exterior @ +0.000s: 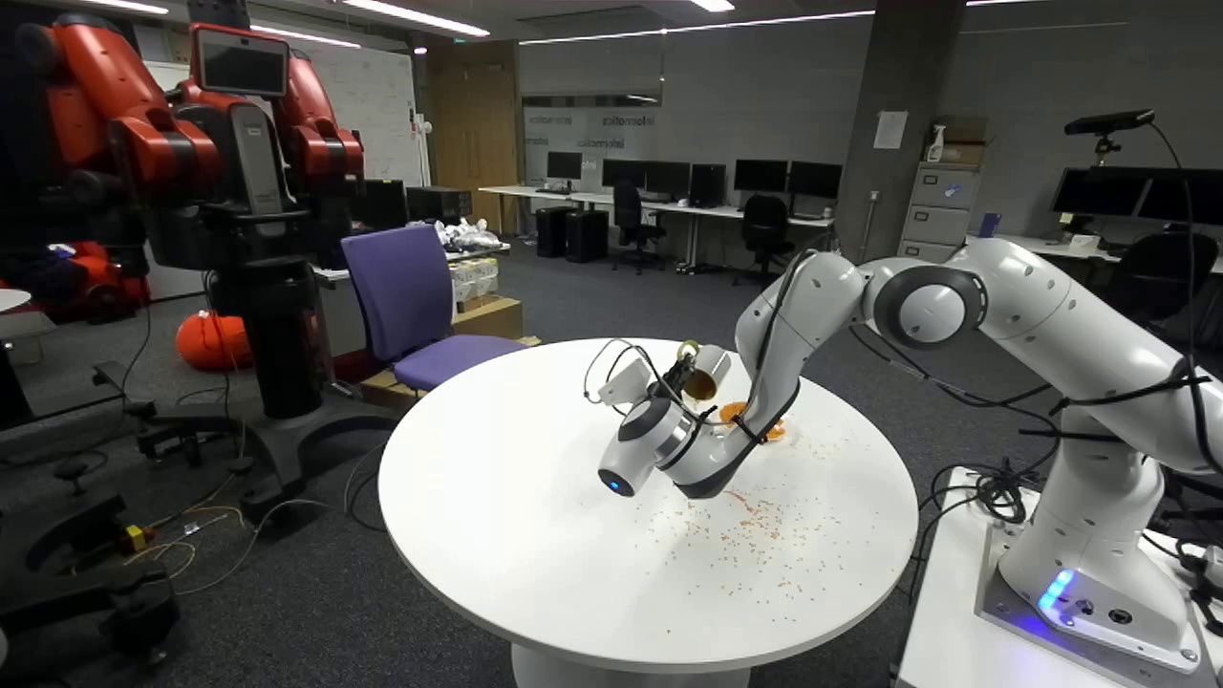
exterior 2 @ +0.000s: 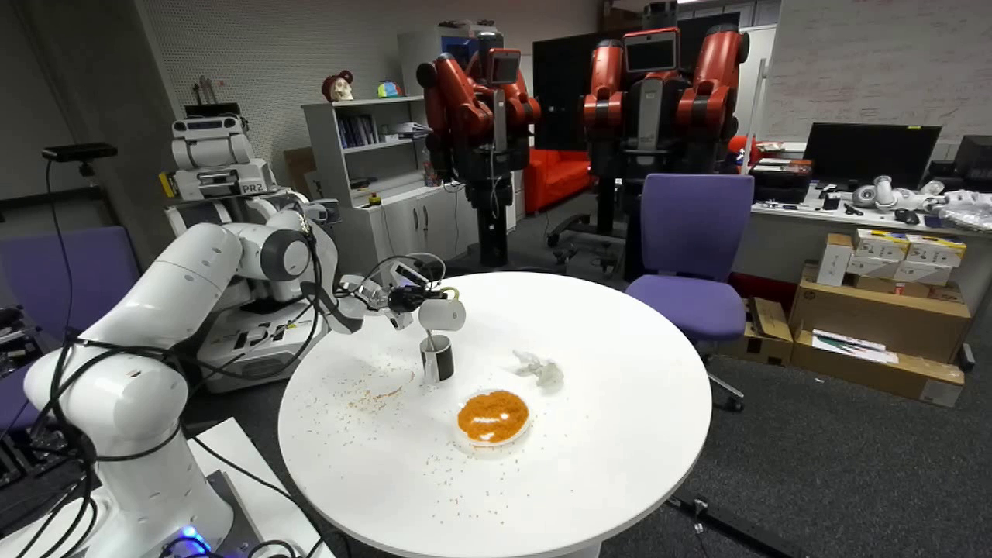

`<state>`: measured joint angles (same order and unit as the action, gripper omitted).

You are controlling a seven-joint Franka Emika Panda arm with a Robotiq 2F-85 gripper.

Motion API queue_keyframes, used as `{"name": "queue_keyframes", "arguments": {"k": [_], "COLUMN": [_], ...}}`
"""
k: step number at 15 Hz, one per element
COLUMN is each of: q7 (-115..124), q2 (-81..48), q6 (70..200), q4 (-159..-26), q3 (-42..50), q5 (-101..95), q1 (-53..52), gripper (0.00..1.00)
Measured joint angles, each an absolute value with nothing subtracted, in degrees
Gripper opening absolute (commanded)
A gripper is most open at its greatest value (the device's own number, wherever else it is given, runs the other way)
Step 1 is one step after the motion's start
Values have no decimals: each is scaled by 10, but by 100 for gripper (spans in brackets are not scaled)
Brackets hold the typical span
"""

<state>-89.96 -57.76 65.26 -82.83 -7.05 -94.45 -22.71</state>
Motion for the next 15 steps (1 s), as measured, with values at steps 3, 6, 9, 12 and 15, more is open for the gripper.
{"name": "queue_keyframes", "arguments": {"k": [3, 6, 9, 12, 15], "q7": [-913, -925, -935, -938, -939], "q2": [-578, -578, -578, -578, -578], "q6": [653, 653, 653, 653, 653], "q4": [-829, -833, -836, -841, -845], "q3": [-70, -69, -68, -67, -66], "q5": [-953, -964, -975, -984, -990], "q1": [-227, -227, -227, -227, -227], "gripper": [5, 5, 5, 5, 5]}}
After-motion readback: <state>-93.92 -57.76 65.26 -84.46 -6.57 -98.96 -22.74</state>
